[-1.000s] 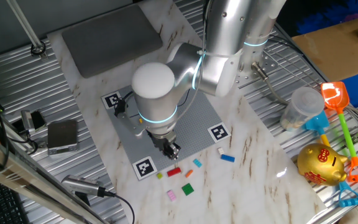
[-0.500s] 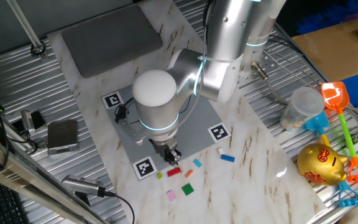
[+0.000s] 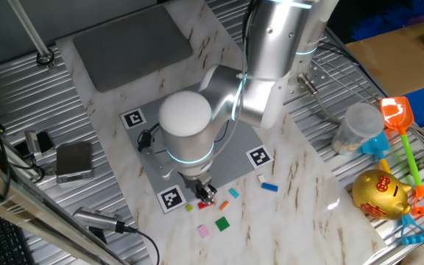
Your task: Build with small Lego blocks
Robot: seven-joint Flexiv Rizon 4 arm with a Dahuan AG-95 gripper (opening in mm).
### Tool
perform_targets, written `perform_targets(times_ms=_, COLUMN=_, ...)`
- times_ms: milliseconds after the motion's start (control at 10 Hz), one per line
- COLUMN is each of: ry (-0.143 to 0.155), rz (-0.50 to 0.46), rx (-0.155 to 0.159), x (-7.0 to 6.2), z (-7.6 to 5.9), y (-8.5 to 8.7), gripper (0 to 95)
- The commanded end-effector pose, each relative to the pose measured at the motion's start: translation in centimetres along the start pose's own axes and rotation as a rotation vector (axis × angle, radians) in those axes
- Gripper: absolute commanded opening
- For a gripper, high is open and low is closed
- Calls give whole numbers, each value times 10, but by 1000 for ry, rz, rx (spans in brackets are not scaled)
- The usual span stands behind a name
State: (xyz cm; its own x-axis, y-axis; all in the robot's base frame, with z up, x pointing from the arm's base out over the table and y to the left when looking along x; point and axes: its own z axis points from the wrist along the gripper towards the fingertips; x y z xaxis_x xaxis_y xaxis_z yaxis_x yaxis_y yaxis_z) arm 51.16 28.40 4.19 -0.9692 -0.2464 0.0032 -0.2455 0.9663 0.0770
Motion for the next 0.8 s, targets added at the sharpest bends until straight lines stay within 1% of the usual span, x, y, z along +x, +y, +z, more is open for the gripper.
perform_targets(times_ms=100, ry=1, rz=16, rx=1, x=-4, z=4, y=4, gripper=380)
perform_targets(times_ms=200, ry=5, rz=26, rx=1, x=-6, z=6, y=7, gripper=380)
perform_targets(times_ms=400, ry=12, rz=36, rx=-4, x=-6, z=8, y=9, gripper=380)
perform_targets(times_ms=500, ry=18, rz=56, rx=-18, x=-6, z=10, y=9, gripper=380)
perform_targets(times_ms=600, ry=18, rz=79, rx=-24, x=-5, z=12, y=10, gripper=190)
perform_targets(times_ms=800, ry=20, rz=139, rx=-18, x=-2, z=18, y=11, gripper=190)
